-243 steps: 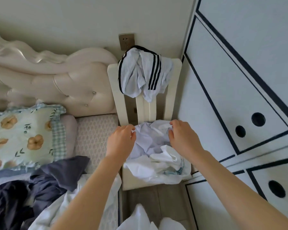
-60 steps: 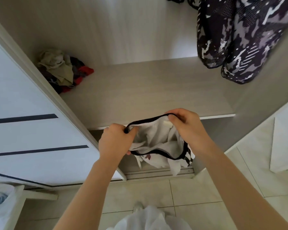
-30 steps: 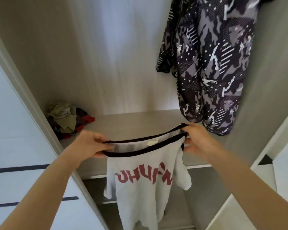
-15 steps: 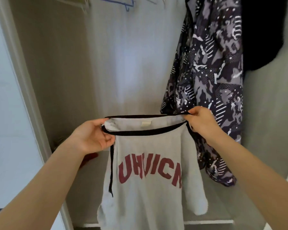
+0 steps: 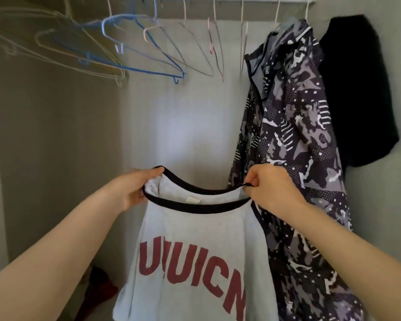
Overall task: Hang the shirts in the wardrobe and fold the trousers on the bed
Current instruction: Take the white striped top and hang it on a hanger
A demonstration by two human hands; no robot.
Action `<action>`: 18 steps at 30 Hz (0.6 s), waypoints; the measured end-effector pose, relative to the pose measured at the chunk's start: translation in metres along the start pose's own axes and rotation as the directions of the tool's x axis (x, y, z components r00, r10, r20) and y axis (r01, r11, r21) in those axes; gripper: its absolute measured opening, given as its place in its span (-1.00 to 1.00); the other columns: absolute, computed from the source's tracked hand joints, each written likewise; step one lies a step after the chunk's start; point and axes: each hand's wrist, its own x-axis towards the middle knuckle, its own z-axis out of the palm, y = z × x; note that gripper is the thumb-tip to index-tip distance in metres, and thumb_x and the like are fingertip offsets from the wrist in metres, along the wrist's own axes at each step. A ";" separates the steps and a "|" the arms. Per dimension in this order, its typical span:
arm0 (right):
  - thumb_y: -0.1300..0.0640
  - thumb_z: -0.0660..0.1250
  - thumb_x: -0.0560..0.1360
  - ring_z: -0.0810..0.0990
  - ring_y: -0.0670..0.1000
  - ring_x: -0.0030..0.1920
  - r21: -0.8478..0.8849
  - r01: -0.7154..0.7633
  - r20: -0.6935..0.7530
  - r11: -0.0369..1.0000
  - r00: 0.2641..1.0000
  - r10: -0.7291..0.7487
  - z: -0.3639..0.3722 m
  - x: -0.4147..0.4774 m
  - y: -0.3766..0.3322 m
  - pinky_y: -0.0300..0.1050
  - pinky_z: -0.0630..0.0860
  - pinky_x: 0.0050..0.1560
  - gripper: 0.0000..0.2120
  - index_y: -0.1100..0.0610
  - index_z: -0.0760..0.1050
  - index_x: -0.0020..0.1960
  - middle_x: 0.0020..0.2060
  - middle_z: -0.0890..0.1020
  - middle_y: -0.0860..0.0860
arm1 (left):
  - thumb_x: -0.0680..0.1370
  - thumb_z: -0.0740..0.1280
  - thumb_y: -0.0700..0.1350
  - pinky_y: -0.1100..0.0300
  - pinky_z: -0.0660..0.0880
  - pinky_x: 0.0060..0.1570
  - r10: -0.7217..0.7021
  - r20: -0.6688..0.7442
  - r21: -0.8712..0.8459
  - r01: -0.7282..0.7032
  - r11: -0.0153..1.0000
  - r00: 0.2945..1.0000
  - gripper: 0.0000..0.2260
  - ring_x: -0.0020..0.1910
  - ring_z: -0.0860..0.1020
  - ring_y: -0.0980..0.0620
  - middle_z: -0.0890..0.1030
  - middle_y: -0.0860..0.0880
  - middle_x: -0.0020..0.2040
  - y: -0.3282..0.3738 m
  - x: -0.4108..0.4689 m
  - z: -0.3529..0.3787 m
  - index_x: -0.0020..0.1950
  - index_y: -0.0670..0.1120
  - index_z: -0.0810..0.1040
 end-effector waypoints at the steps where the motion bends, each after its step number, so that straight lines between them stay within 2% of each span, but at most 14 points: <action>1: 0.14 0.41 0.43 0.59 0.00 -0.18 -0.042 0.034 -0.011 0.999 0.999 -0.035 -0.003 0.007 -0.005 -0.10 0.58 -0.13 -0.93 0.12 0.60 -0.10 -0.22 0.61 -0.01 | 0.53 0.44 -0.09 -0.04 0.50 0.22 0.042 -0.055 0.049 -0.039 0.998 0.998 -0.72 0.10 0.62 -0.15 0.66 -0.21 0.12 0.008 0.010 0.003 0.13 -0.25 0.60; 4: 0.09 0.39 0.45 0.63 0.05 -0.21 -0.188 0.083 -0.047 0.979 0.995 -0.093 -0.013 0.032 -0.019 0.04 0.62 -0.13 -0.88 0.14 0.60 -0.11 -0.26 0.64 0.03 | 0.51 0.45 -0.02 -0.05 0.55 0.10 0.164 -0.153 0.188 -0.134 0.973 0.975 -0.69 -0.03 0.64 -0.18 0.67 -0.26 0.05 0.036 0.038 0.006 0.06 -0.26 0.61; 6: 0.04 0.39 0.47 0.61 0.07 -0.17 -0.265 0.102 -0.091 0.959 0.987 -0.130 -0.022 0.049 -0.028 0.02 0.60 -0.09 -0.88 0.09 0.59 -0.09 -0.22 0.63 0.02 | 0.51 0.43 0.00 0.02 0.55 -0.10 0.256 -0.157 0.259 -0.210 0.943 0.954 -0.70 -0.17 0.62 -0.17 0.66 -0.29 -0.08 0.056 0.055 0.009 0.00 -0.26 0.62; 8: 0.00 0.41 0.46 0.60 0.08 -0.12 -0.295 0.124 -0.101 0.947 0.982 -0.160 -0.029 0.066 -0.035 0.01 0.59 -0.05 -0.85 0.07 0.60 -0.07 -0.16 0.62 0.02 | 0.53 0.40 -0.02 0.16 0.43 -0.29 0.356 -0.154 0.332 -0.291 0.897 0.922 -0.75 -0.34 0.51 -0.09 0.56 -0.20 -0.29 0.076 0.069 0.013 -0.17 -0.20 0.56; 10: -0.03 0.45 0.44 0.62 0.07 -0.15 -0.247 0.131 -0.058 0.960 0.987 -0.149 -0.035 0.082 -0.040 0.01 0.61 -0.06 -0.82 0.09 0.60 -0.11 -0.19 0.63 0.03 | 0.54 0.38 -0.02 0.20 0.33 -0.38 0.433 -0.167 0.390 -0.344 0.854 0.886 -0.72 -0.41 0.43 -0.05 0.48 -0.12 -0.38 0.094 0.082 0.017 -0.27 -0.17 0.49; 14: -0.02 0.47 0.42 0.67 0.05 -0.27 -0.028 0.092 0.017 0.995 0.996 -0.092 -0.047 0.115 -0.042 0.04 0.66 -0.18 -0.78 0.14 0.62 -0.21 -0.33 0.67 0.06 | 0.53 0.40 0.00 0.14 0.37 -0.27 0.532 -0.151 0.422 -0.432 0.797 0.833 -0.71 -0.34 0.44 -0.08 0.47 -0.16 -0.35 0.124 0.106 0.020 -0.26 -0.16 0.49; 16: 0.00 0.37 0.50 0.68 0.08 -0.30 -0.018 0.073 -0.020 0.997 0.997 -0.073 -0.053 0.132 -0.040 0.06 0.66 -0.20 -0.71 0.22 0.63 -0.21 -0.35 0.68 0.08 | 0.51 0.41 0.01 0.11 0.35 -0.26 0.581 -0.133 0.450 -0.473 0.757 0.803 -0.71 -0.34 0.41 -0.07 0.43 -0.16 -0.35 0.137 0.116 0.024 -0.28 -0.15 0.48; 18: 0.00 0.28 0.55 0.68 0.14 -0.29 -0.013 0.047 -0.101 0.999 0.994 -0.049 -0.061 0.150 -0.040 0.10 0.65 -0.21 -0.64 0.30 0.61 -0.18 -0.33 0.68 0.13 | 0.51 0.41 0.01 0.13 0.28 -0.31 0.623 -0.109 0.501 -0.498 0.708 0.775 -0.63 -0.37 0.34 -0.05 0.34 -0.14 -0.40 0.147 0.123 0.030 -0.37 -0.13 0.38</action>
